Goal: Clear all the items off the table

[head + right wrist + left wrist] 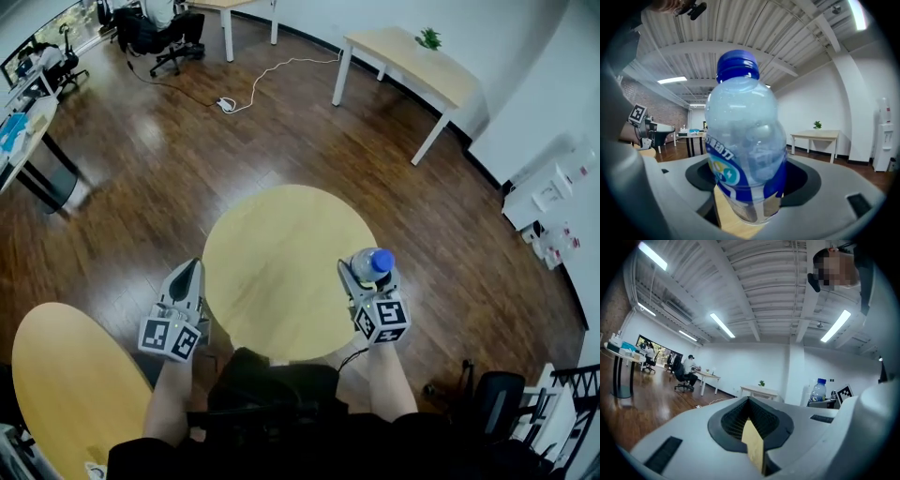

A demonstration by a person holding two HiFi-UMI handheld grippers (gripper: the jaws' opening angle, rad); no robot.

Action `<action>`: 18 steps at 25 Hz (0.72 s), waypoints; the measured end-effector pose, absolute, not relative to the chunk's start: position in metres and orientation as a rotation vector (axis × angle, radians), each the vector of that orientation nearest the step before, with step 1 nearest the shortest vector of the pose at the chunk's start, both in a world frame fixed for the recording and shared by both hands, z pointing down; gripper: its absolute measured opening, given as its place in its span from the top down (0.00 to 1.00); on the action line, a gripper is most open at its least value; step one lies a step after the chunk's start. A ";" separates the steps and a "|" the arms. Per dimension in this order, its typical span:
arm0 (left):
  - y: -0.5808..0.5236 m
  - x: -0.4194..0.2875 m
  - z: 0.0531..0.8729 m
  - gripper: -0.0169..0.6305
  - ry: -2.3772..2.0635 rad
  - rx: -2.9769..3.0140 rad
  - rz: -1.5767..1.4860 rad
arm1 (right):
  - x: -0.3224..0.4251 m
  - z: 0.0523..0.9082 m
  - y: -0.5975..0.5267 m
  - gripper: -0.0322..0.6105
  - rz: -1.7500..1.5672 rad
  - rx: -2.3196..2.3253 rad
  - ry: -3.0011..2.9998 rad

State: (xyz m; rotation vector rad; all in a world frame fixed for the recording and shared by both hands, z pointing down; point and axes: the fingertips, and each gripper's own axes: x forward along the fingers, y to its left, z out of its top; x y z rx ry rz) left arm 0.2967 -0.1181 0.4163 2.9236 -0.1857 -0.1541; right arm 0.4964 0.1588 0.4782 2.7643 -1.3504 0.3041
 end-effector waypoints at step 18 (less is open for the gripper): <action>-0.172 0.086 0.398 0.97 -0.876 2.901 -0.225 | 0.401 0.460 -0.016 0.36 0.229 2.380 -1.903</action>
